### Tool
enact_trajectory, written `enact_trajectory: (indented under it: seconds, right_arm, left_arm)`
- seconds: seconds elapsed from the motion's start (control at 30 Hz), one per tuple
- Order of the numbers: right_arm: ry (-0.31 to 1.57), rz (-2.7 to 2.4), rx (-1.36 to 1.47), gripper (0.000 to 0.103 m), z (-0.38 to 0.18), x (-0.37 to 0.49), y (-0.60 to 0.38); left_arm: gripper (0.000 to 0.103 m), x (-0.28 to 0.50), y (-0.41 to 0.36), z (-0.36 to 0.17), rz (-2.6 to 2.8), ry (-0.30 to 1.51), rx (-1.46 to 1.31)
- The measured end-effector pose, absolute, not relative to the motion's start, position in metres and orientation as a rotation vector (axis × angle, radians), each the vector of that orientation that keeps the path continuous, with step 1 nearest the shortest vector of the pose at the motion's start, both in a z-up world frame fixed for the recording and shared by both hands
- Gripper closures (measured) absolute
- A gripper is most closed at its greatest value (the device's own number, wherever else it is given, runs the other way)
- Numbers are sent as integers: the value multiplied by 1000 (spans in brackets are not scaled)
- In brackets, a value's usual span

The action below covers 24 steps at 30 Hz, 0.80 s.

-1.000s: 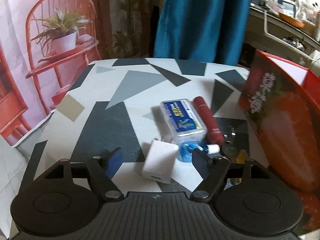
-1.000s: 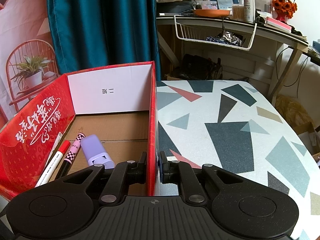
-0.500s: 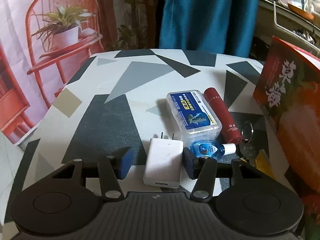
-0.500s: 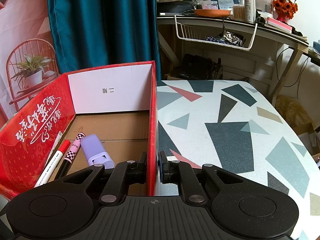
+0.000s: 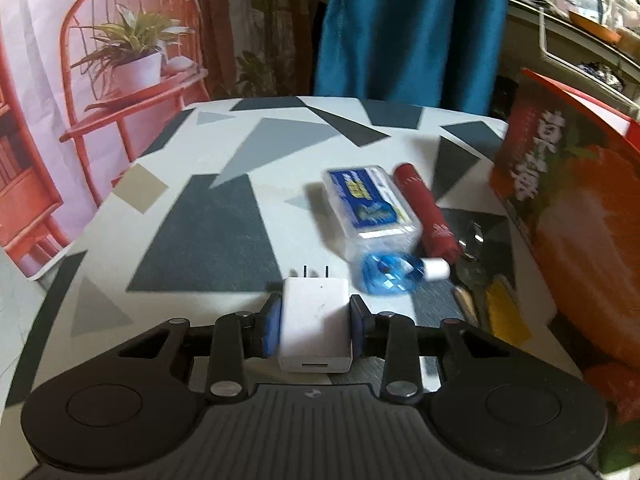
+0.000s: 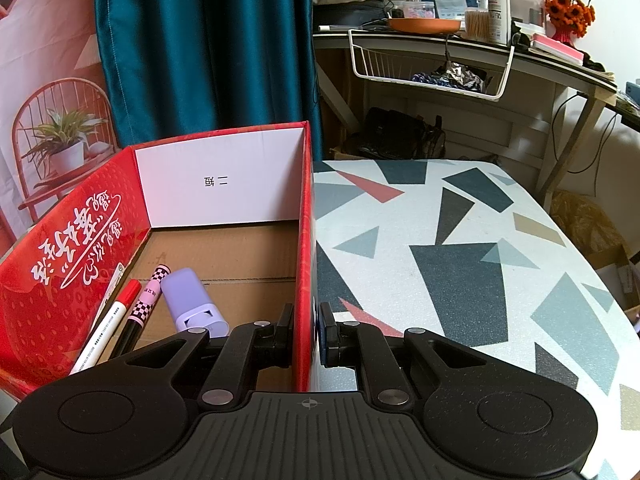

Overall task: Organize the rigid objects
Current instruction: 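Carry the white USB charger into the red box and release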

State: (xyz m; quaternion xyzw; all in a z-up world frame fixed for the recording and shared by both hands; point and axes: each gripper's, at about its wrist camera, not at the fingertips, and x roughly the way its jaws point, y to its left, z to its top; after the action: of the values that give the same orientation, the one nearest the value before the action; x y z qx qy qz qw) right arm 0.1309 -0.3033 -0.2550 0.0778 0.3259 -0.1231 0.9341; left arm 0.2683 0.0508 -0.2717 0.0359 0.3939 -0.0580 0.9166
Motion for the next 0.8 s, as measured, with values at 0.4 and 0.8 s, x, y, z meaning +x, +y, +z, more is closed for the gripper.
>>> enact_trajectory:
  seconds: [0.4,0.8]
  right_arm:
    - [666,-251,158,92,-255,131,-303]
    - [666,-250,160,91,-255,131,-303]
  left_arm:
    - [66,235,18,-276,-224,806,107]
    - [66,214,3,-270,-280,811,77]
